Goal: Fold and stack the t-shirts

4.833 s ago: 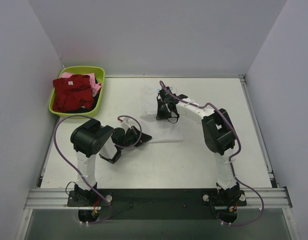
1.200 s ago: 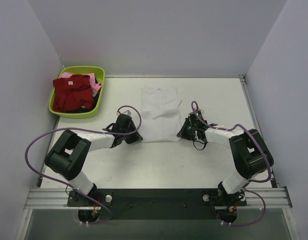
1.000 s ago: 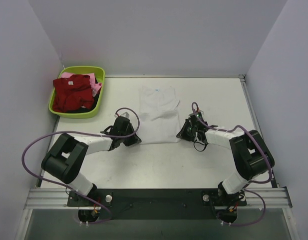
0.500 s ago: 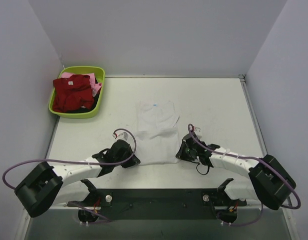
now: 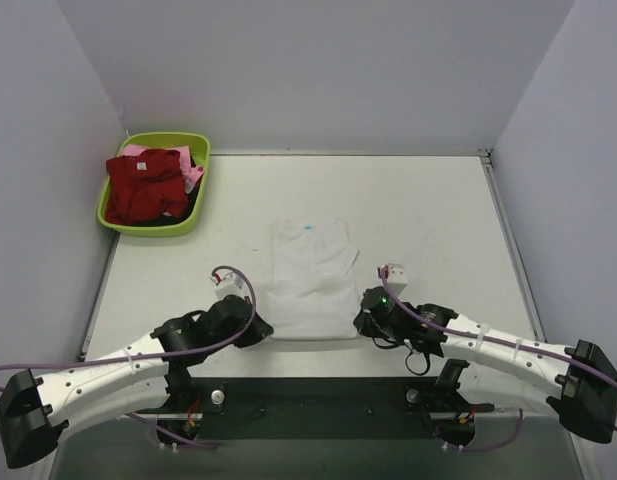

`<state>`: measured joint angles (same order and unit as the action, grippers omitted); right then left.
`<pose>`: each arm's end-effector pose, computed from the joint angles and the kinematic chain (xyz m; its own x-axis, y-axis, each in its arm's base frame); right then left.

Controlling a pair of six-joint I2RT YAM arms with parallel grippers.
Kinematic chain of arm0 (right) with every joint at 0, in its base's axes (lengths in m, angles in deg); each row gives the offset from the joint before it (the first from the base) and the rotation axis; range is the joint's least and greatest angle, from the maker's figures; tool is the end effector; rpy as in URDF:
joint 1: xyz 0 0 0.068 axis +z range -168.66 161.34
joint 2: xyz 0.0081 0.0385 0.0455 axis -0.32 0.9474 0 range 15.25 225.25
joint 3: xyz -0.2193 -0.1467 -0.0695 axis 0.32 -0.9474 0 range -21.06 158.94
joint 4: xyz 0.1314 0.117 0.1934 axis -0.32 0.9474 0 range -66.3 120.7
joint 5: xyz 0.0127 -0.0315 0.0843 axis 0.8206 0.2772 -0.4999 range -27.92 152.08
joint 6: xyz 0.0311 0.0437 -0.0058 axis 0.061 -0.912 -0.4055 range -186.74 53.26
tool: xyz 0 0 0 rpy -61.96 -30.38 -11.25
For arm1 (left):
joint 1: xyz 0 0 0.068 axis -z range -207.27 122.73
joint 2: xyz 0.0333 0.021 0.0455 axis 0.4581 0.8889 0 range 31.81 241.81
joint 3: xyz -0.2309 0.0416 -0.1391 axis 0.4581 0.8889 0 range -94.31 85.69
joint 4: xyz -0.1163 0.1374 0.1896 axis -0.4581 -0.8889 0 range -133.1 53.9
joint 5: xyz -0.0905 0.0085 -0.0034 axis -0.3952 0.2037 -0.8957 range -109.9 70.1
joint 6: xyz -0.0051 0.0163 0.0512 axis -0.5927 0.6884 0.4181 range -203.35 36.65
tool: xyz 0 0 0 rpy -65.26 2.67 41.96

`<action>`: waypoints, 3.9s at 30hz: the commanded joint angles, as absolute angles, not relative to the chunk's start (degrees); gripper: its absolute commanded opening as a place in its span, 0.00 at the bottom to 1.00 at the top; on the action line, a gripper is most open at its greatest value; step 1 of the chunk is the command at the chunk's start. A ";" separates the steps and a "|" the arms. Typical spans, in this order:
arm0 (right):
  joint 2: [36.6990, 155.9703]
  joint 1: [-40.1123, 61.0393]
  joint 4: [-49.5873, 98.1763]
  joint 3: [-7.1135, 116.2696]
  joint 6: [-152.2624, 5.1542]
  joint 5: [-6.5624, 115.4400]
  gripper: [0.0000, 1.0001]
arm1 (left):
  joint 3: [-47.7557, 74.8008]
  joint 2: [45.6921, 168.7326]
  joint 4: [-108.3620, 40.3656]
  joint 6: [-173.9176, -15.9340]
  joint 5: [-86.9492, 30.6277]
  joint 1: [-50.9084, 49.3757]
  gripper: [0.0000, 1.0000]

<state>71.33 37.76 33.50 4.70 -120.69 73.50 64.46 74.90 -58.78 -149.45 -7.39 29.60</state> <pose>0.1152 0.1607 0.1904 -0.8023 0.2242 -0.5532 -0.1432 0.8274 0.5431 0.0910 -0.1251 0.1820 -0.8255 -0.3682 -0.4277 -0.0536 0.8056 -0.5900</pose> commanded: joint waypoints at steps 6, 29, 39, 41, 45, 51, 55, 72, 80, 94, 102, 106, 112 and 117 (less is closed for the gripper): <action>75.10 37.24 39.08 19.89 -113.50 83.44 0.00 | 46.51 81.02 -64.50 -141.71 2.07 28.99 0.00; 100.50 16.14 29.85 41.69 -104.62 69.91 0.00 | 33.41 105.89 -46.83 -131.07 -15.15 4.12 0.00; 108.94 9.82 28.45 50.13 -104.45 65.61 0.00 | 22.85 121.44 -45.07 -129.40 -18.49 -0.72 0.00; 111.66 8.42 28.62 52.67 -104.36 64.81 0.00 | 22.06 123.12 -44.19 -129.40 -19.02 -1.60 0.00; 115.70 6.48 28.62 55.67 -103.74 64.19 0.00 | 20.74 128.55 -42.78 -129.31 -19.46 -3.18 0.00; 124.74 4.10 28.36 61.20 -103.48 62.43 0.00 | 18.63 135.68 -38.66 -129.49 -19.90 -5.38 0.00; 129.15 3.49 28.27 64.98 -103.30 62.43 0.00 | 15.65 138.94 -36.89 -129.84 -19.90 -6.43 0.00; 119.07 5.85 19.92 61.04 -97.85 68.49 1.00 | 11.50 130.08 -36.90 -126.85 -19.81 -3.72 0.96; 110.10 7.97 23.26 53.66 -97.59 64.81 1.00 | 28.28 124.52 -19.78 -133.43 -24.81 2.70 0.94; 102.44 7.44 26.95 47.76 -95.04 62.70 1.00 | 39.99 143.76 32.53 -150.48 -41.08 2.35 0.94; 109.29 7.62 27.31 51.36 -97.67 55.67 1.00 | 44.46 148.17 38.34 -151.90 -40.99 2.35 0.96; 114.20 7.53 25.81 53.65 -101.53 50.15 1.00 | 47.28 150.36 40.45 -151.11 -40.91 2.27 0.96; 120.97 7.53 24.58 59.10 -104.79 44.16 1.00 | 50.18 154.58 46.16 -151.81 -41.70 1.83 0.96; 124.85 7.26 21.51 61.99 -108.74 37.92 1.00 | 51.68 156.26 48.18 -151.64 -42.22 1.48 0.96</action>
